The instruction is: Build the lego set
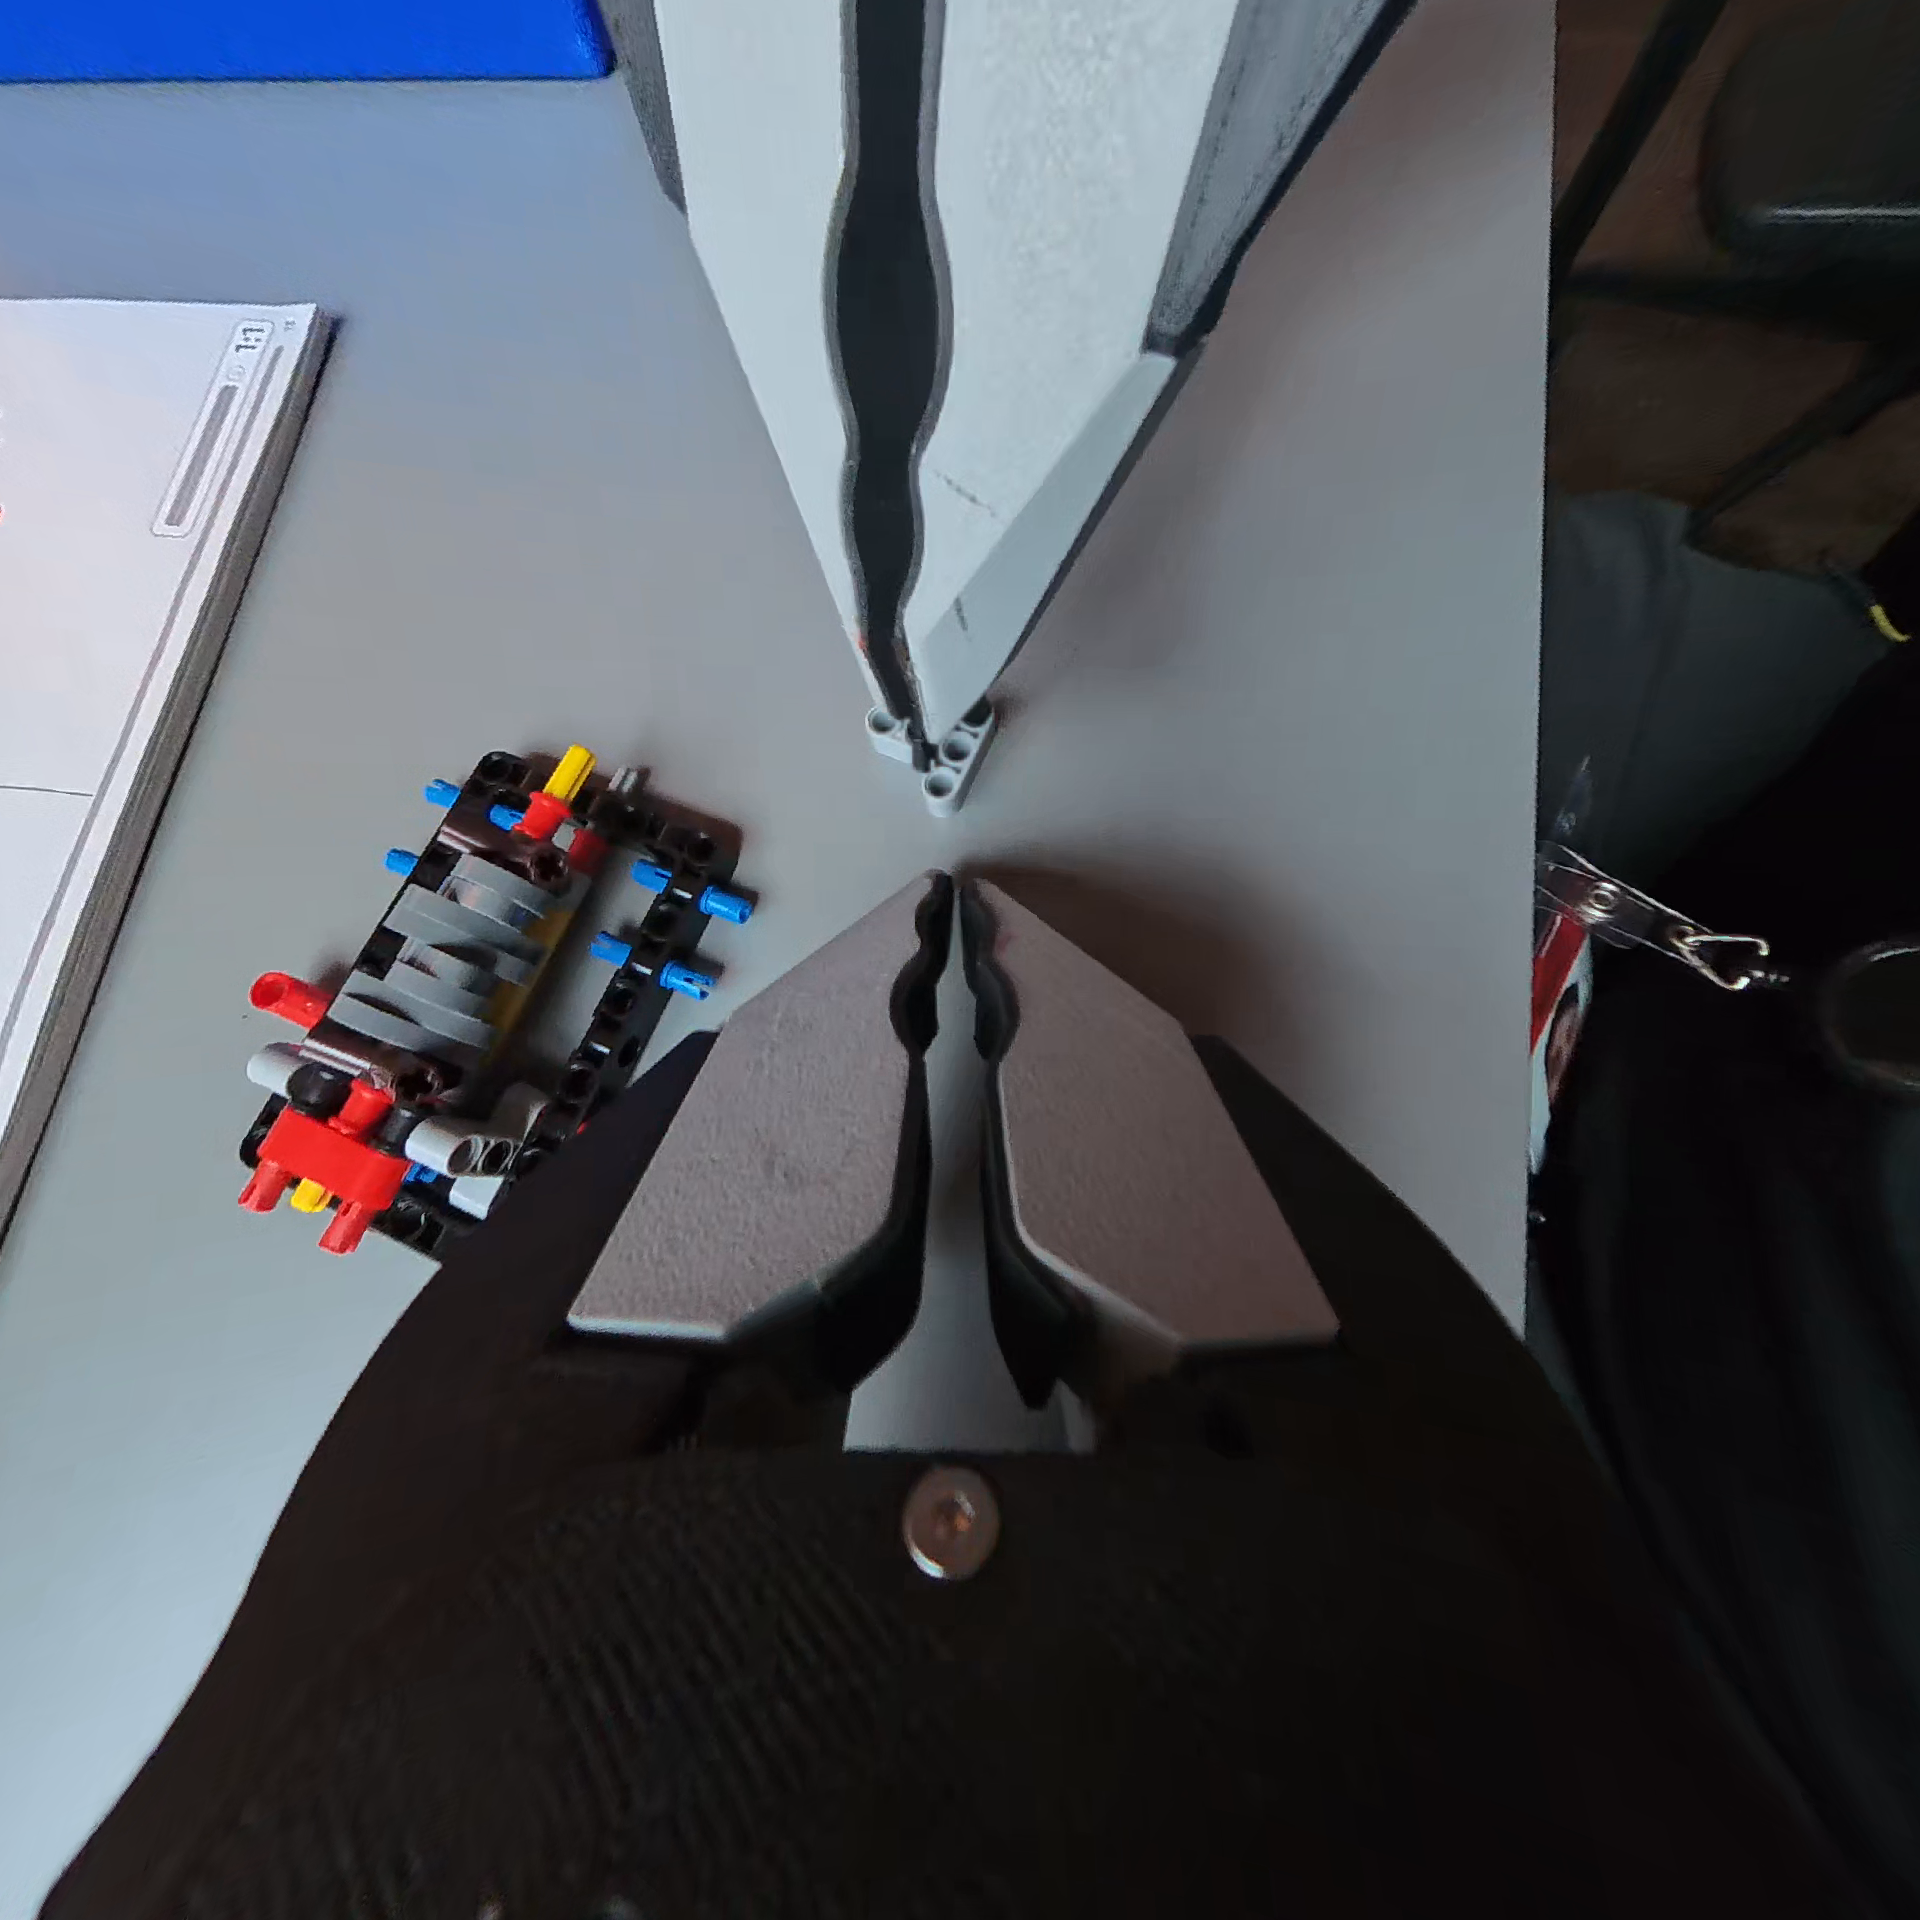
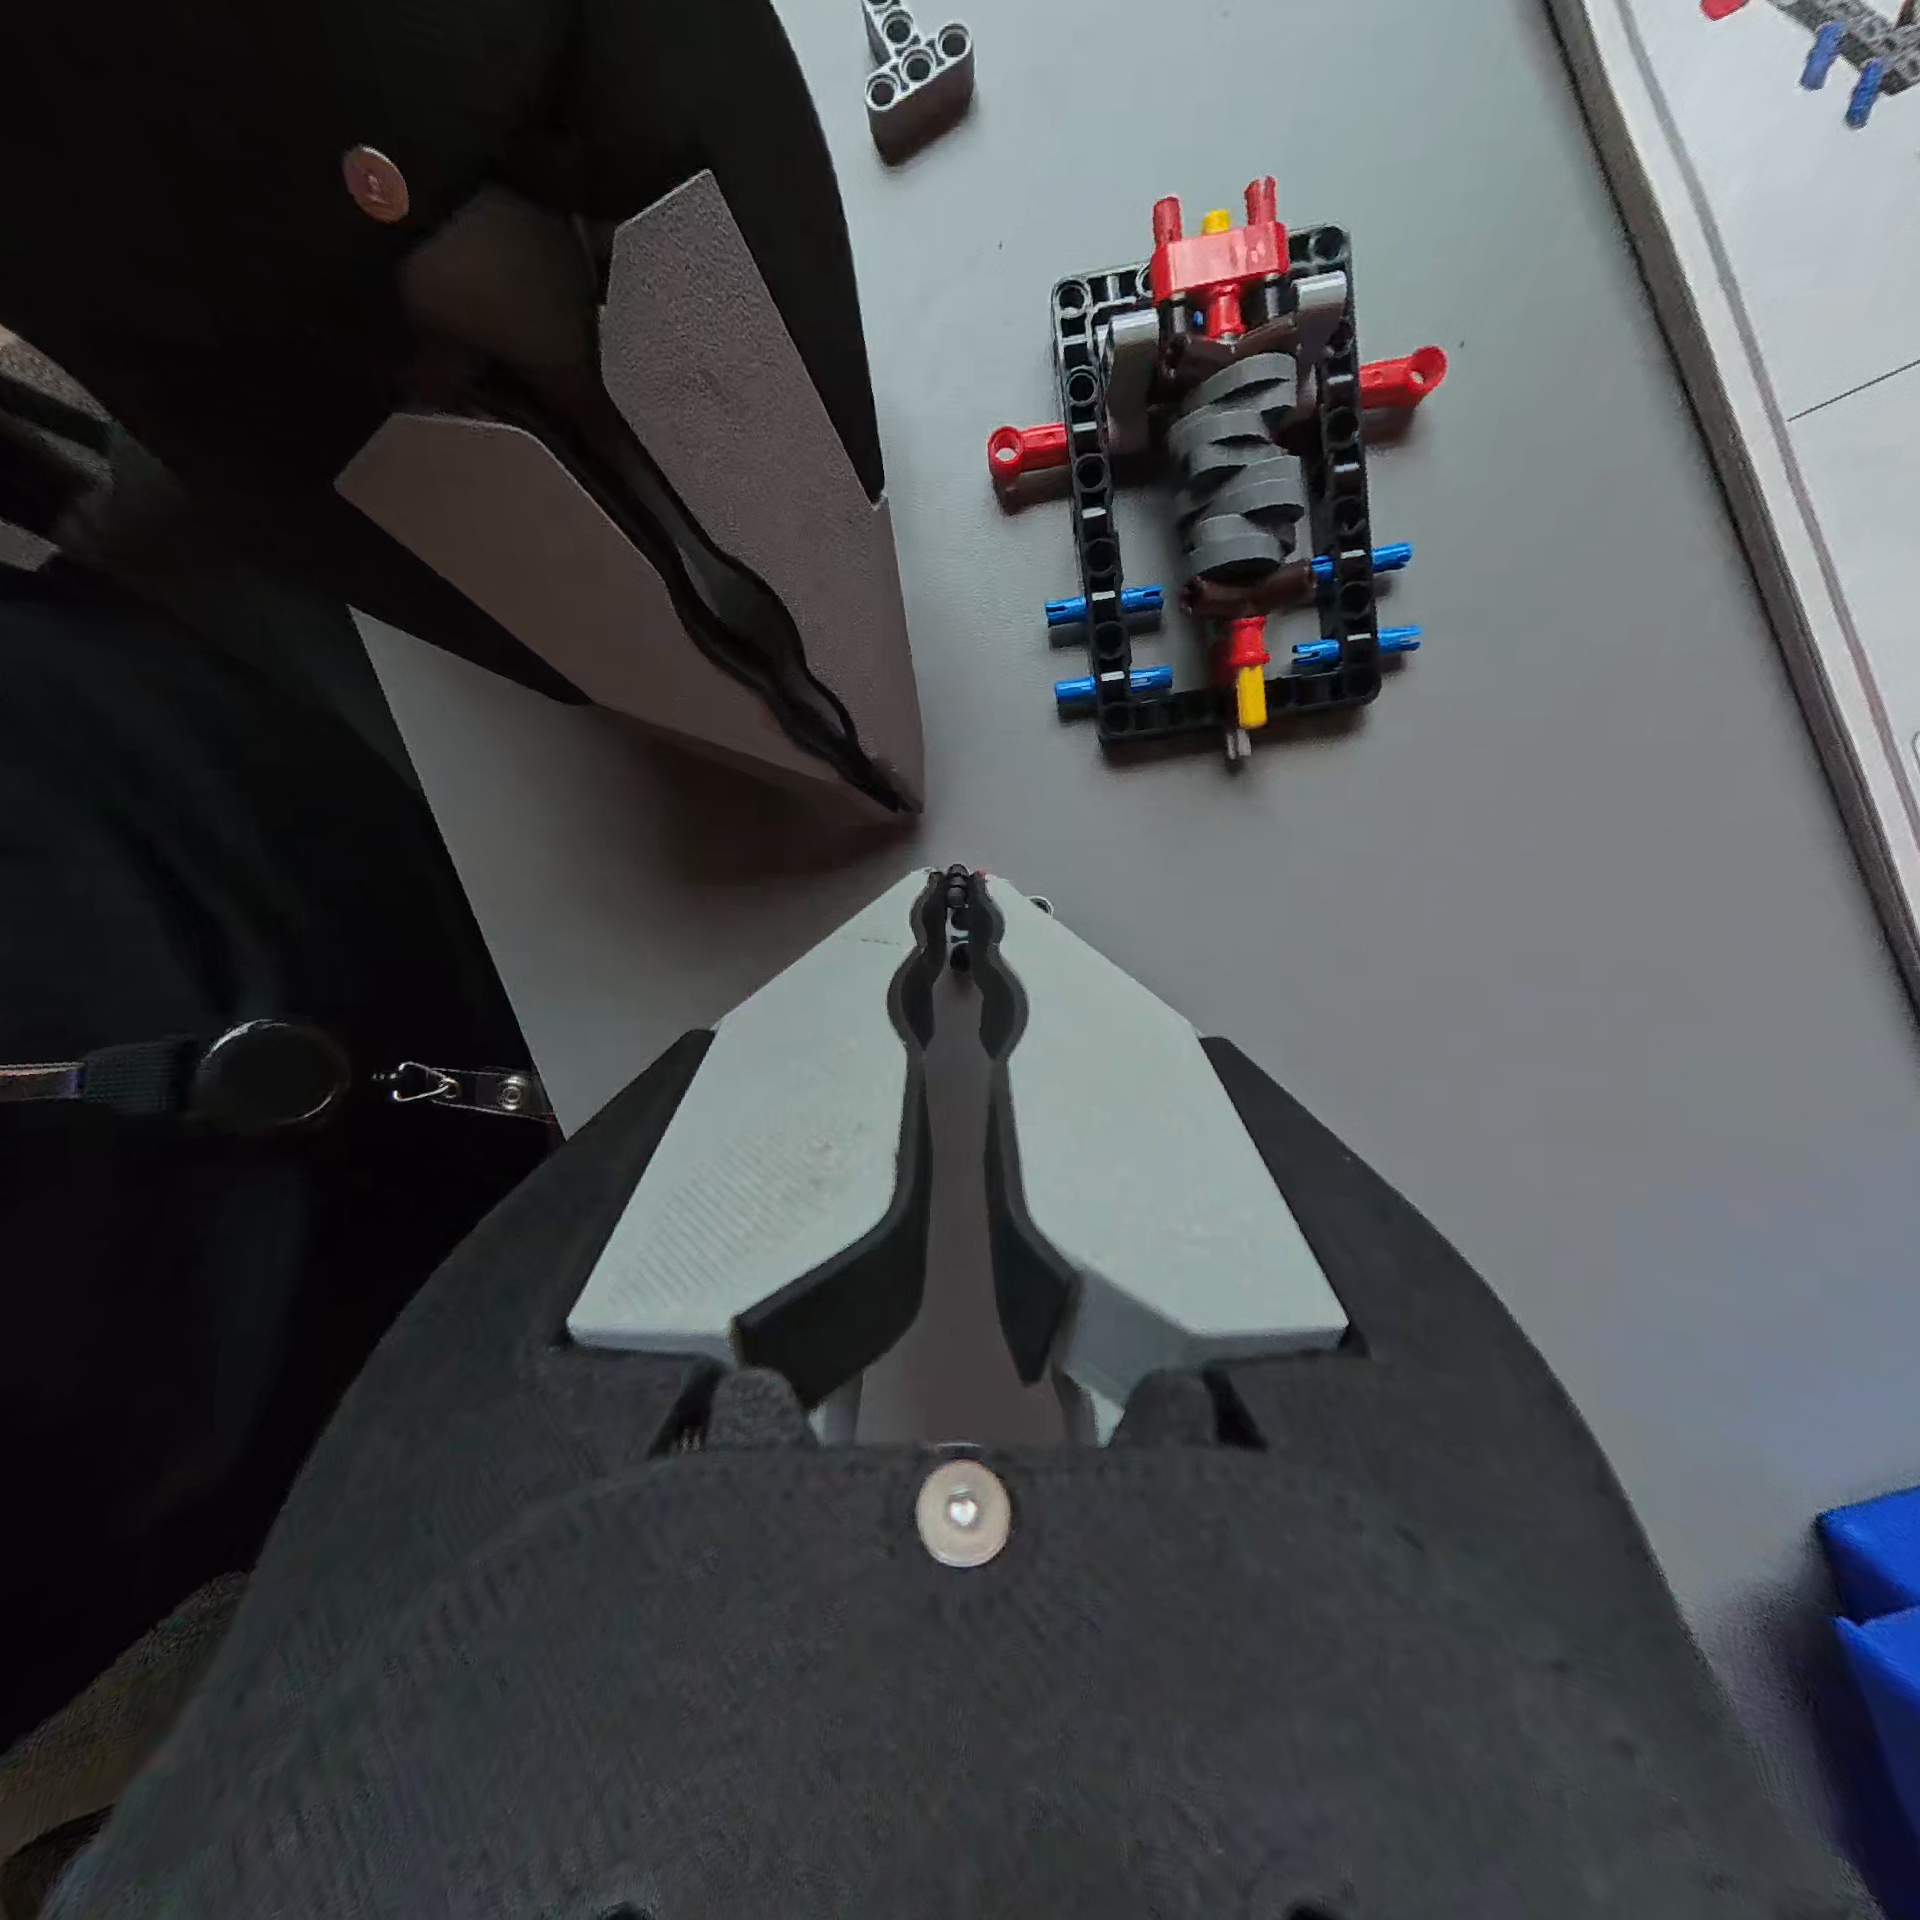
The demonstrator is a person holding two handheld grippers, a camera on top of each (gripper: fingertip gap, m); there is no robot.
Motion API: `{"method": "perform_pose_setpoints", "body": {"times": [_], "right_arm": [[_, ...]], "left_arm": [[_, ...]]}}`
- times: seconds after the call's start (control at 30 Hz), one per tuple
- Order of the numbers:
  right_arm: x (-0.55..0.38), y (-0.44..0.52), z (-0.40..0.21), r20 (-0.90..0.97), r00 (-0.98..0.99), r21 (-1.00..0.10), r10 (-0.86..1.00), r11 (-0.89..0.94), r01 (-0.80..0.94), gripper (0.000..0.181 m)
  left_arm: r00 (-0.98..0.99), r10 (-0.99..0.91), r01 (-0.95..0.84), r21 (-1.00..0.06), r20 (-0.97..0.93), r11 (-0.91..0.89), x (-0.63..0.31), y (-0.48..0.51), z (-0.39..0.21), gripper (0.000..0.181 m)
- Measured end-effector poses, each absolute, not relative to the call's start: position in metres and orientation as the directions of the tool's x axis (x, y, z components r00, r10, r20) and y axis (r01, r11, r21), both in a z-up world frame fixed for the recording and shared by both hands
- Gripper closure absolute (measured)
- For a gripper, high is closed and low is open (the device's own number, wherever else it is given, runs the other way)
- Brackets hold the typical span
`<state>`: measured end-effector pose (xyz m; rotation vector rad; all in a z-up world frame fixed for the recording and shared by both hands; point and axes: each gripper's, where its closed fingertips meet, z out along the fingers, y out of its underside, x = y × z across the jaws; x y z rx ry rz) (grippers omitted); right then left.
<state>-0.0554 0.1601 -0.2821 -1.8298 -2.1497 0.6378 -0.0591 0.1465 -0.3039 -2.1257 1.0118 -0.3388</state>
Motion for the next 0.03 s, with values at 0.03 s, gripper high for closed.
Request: {"method": "perform_pose_setpoints", "body": {"times": [0.03], "right_arm": [[-0.0554,0.1595,-0.2835,-0.09,-0.19,-0.458,0.978,0.128,0.879,0.181]], "left_arm": [[0.655,-0.752,-0.558,-0.718,-0.073,-0.417,-0.0607,0.1463,-0.3048,0.181]]}}
